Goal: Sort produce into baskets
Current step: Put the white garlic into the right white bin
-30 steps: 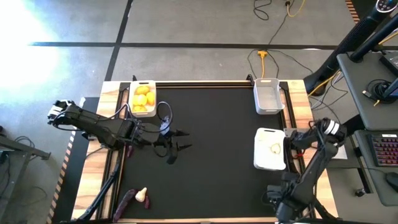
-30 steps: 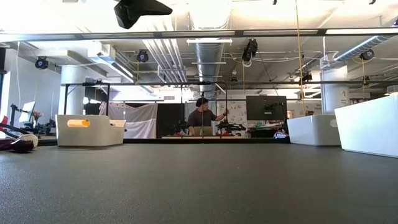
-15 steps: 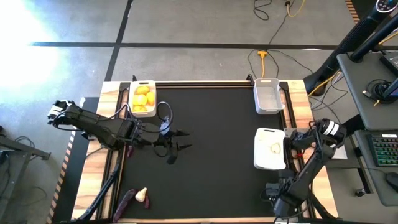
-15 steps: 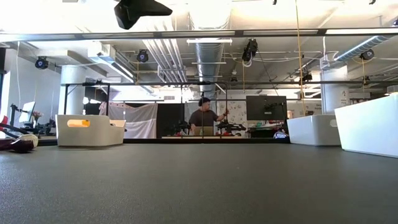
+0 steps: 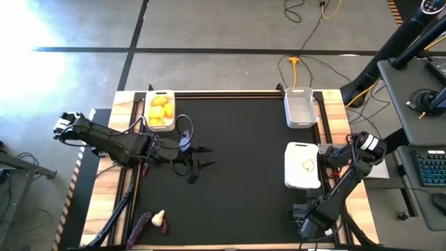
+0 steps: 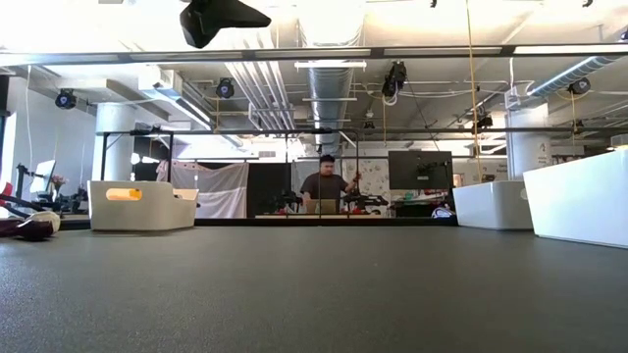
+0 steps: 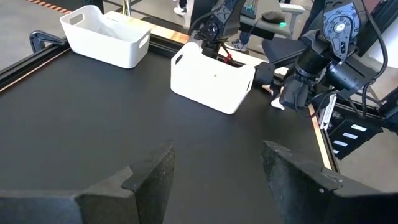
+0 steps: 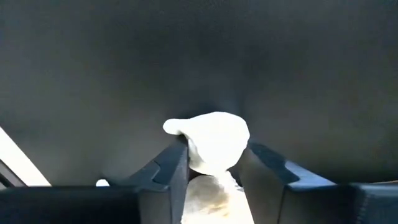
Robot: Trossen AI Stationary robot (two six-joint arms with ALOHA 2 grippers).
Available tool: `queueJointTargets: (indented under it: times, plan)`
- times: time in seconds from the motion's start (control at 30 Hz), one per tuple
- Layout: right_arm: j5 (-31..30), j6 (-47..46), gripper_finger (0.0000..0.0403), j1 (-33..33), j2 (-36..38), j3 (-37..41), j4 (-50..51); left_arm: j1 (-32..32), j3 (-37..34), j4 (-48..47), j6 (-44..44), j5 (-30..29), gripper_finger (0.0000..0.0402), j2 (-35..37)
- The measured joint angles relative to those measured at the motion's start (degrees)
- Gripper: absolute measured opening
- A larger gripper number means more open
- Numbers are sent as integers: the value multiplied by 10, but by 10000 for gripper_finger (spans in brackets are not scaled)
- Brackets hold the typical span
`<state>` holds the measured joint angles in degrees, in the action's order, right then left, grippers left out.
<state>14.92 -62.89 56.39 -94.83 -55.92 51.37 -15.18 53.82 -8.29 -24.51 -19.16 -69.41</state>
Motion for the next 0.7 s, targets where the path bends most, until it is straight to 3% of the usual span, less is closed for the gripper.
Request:
queueJointTargets:
  times: [0.27,0.53,0.7]
  plan:
    - [0,-1,88,-17,0,-29,-1,0,0,1,2,0,223,0]
    - [-1,23,86,-83,16,-167,58,0,0,-1,10,-6,223,0]
    - [-144,94,77,-181,57,-253,192,3,0,12,19,-54,223,0]
